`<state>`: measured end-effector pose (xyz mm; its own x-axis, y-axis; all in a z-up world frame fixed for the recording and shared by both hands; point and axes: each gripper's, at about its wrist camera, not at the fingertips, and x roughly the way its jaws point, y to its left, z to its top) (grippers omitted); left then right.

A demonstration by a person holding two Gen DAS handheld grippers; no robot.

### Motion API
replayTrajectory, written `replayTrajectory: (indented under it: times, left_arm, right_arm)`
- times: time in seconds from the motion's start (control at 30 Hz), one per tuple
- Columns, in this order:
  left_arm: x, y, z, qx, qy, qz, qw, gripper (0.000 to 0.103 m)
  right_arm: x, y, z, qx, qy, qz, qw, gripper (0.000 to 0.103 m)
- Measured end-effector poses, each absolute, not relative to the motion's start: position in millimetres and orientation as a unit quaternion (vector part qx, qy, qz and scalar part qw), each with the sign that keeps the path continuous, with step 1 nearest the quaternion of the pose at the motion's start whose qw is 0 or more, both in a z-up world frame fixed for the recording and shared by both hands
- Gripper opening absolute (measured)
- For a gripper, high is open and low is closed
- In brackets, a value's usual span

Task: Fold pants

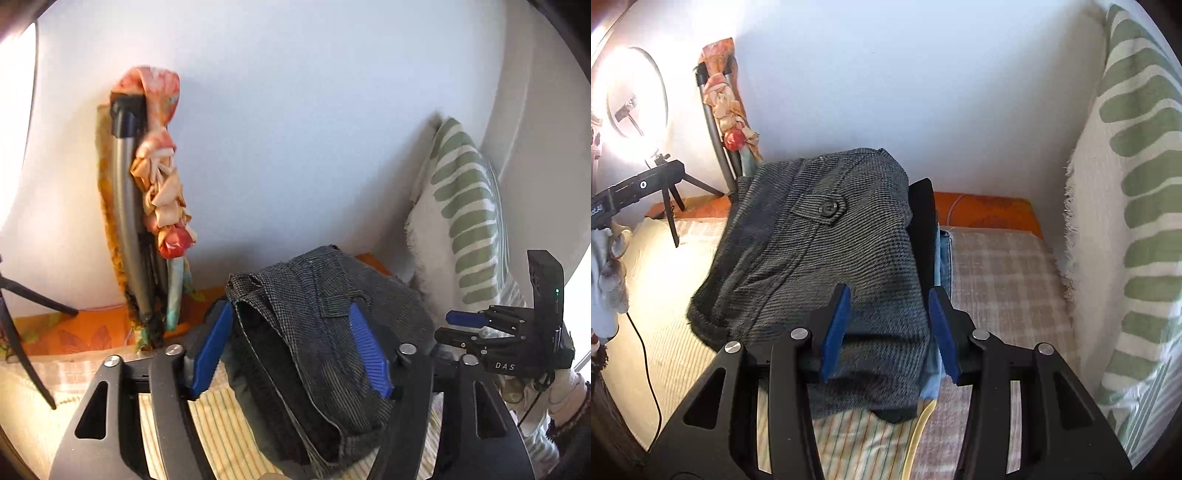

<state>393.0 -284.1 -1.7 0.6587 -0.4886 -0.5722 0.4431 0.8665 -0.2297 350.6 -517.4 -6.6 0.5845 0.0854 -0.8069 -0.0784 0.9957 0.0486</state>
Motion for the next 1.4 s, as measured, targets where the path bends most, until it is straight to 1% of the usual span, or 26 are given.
replayTrajectory:
  times: [0.03,0.13,0.2,0.3,0.33,0.53,0.67,1.07,1.4]
  left_arm:
    - [387.9,-281.3,1.2,-0.034,0.321,-0.256,0.911,0.068]
    - [370.9,-276.6,11.5,-0.033,0.314,-0.260,0.913,0.070]
    - [359.4,-272.3,16.7,-0.032,0.308,-0.261,0.914,0.074]
    - [342.0,-264.2,22.0,-0.031,0.303,-0.263,0.915,0.074]
    - [336.3,-261.6,23.1,-0.030,0.303,-0.265,0.915,0.074]
    - [301.4,-246.3,26.4,-0.021,0.305,-0.272,0.912,0.077]
    - [274.6,-235.0,27.9,0.002,0.296,-0.265,0.917,0.080]
    - [217.9,-186.4,13.2,0.002,0.308,-0.251,0.918,0.081]
    - [182.1,-159.4,-13.4,0.003,0.308,-0.243,0.920,0.081]
  right_arm:
    - [346.6,-515.5,-3.0,0.004,0.451,0.044,0.891,0.047]
    - [331.7,-509.8,9.7,0.006,0.439,0.035,0.898,0.065]
    - [320.2,-504.8,19.0,0.008,0.429,0.032,0.903,0.067]
    - [304.1,-495.7,30.2,0.010,0.421,0.027,0.907,0.070]
    - [298.0,-491.6,33.2,0.008,0.418,0.023,0.908,0.073]
    - [262.7,-459.4,46.6,-0.004,0.406,0.014,0.914,0.074]
    - [240.4,-435.3,48.3,-0.001,0.405,0.020,0.914,0.074]
    - [188.3,-373.9,38.2,-0.012,0.391,-0.004,0.920,0.075]
    - [159.5,-338.6,20.3,0.004,0.367,-0.016,0.930,0.075]
